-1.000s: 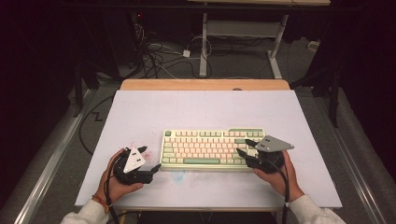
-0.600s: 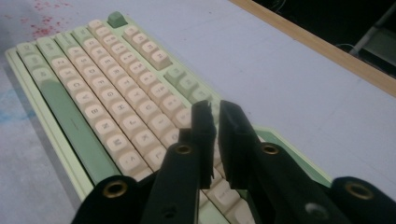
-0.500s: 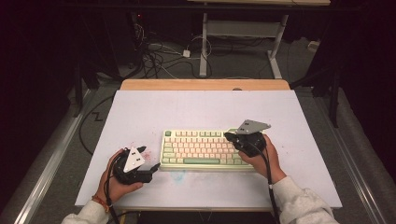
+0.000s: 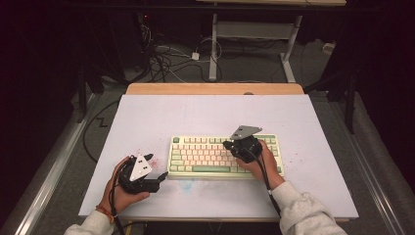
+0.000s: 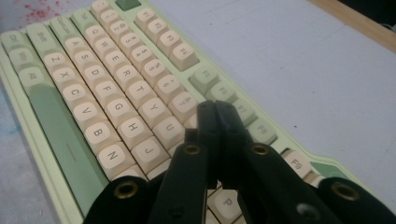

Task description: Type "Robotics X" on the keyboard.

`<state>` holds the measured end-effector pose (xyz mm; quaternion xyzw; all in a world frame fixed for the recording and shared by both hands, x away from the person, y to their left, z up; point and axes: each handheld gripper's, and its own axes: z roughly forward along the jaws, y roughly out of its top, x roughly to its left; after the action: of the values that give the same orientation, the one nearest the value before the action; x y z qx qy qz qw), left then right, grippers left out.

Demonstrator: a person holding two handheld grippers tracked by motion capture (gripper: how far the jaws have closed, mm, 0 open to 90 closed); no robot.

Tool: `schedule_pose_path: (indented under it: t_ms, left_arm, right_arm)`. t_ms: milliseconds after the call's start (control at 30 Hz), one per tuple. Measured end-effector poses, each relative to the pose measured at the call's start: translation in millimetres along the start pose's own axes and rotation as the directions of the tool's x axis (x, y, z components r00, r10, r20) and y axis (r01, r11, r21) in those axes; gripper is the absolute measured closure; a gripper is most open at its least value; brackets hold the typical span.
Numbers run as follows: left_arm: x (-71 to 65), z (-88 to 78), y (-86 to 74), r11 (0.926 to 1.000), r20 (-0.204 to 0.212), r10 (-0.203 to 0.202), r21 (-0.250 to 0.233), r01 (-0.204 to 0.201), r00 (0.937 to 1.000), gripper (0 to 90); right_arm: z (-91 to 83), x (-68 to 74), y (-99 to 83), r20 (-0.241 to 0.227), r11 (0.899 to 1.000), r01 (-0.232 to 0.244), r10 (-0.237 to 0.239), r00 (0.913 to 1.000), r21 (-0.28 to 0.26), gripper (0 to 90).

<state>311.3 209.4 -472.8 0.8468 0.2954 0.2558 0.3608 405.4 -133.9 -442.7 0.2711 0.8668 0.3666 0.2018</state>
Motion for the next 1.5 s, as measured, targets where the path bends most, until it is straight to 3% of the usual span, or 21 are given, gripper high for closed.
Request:
schedule_pose_path:
  t_ms: [300, 1000, 1500]
  left_arm:
    - [-0.8, 1.1, -0.1, 0.9999, 0.002, 0.012, 0.012, -0.012, 0.9999, 21.1]
    - [-2.2, 3.3, -0.2, 0.9992, 0.008, 0.020, 0.033, -0.021, 0.9998, 21.1]
    - [-2.6, 4.3, -0.2, 0.9989, 0.008, 0.022, 0.040, -0.022, 0.9997, 21.1]
  right_arm:
    - [12.5, 3.0, -3.3, -0.011, 0.999, 0.002, -0.002, 0.9999, 0.043, 90.0]
    - [12.1, 15.0, -3.7, -0.020, 0.995, 0.058, -0.056, 0.9982, 0.085, 90.0]
    - [-10.2, 9.0, -1.0, -0.029, 1.000, 0.010, -0.011, 0.9995, -0.026, 88.7]
